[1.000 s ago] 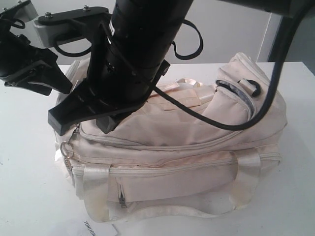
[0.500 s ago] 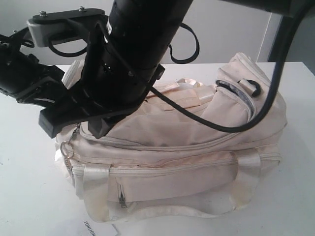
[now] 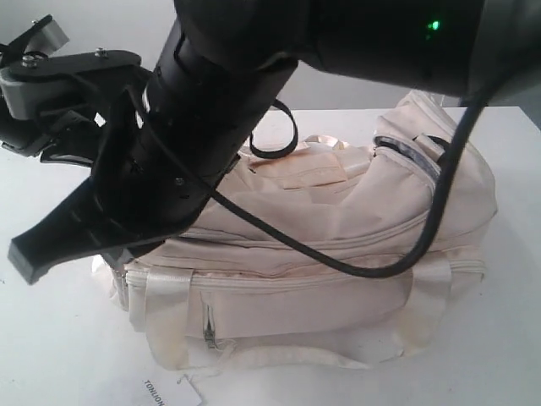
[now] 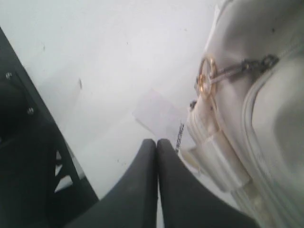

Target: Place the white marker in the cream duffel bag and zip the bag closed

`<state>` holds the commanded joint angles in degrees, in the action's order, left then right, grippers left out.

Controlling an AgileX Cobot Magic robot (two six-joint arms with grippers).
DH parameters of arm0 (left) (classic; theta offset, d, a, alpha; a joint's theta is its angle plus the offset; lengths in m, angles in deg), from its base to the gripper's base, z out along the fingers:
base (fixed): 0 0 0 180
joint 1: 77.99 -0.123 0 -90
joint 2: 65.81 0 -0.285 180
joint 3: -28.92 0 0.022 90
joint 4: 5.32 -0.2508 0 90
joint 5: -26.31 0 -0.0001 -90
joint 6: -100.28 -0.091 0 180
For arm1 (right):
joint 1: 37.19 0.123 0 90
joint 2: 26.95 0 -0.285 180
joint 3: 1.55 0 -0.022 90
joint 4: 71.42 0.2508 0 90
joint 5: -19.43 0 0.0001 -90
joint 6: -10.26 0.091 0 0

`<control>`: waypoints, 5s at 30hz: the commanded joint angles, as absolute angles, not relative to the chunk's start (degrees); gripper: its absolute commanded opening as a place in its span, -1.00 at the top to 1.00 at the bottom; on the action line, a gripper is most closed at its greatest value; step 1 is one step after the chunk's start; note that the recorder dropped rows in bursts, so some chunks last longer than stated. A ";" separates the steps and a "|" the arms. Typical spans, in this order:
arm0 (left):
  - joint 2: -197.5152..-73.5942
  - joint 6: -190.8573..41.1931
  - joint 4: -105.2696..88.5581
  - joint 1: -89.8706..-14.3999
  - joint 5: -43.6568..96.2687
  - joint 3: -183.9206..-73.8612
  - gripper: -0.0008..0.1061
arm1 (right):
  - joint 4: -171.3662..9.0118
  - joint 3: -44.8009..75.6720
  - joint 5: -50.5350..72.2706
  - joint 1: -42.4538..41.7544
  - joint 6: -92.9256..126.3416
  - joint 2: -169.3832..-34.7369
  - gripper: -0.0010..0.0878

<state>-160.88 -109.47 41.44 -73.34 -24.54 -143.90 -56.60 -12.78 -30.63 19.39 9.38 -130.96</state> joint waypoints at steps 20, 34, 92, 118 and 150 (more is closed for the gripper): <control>-160.88 -109.47 41.42 -73.34 -24.46 -143.90 0.99 | -61.75 -12.78 -27.17 19.39 29.34 -137.44 -0.04; -160.88 -109.47 41.42 -73.34 -24.35 -143.90 0.99 | -62.50 -12.78 -24.46 19.39 30.03 -140.04 0.44; -160.88 -109.67 40.51 -73.34 -23.21 -143.80 0.99 | -60.62 -12.78 -26.37 19.39 25.27 -137.00 0.46; -160.88 -109.67 40.51 -73.34 -23.53 -143.81 0.99 | -62.13 -12.78 -22.88 19.39 25.97 -140.26 0.98; -160.98 -109.67 40.72 -73.34 -23.02 -143.66 0.99 | -60.47 -12.78 -45.66 19.39 17.43 -135.38 0.98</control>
<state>-160.98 -109.67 40.72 -73.34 -23.02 -143.66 -60.47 -12.78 -45.66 19.39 17.43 -135.38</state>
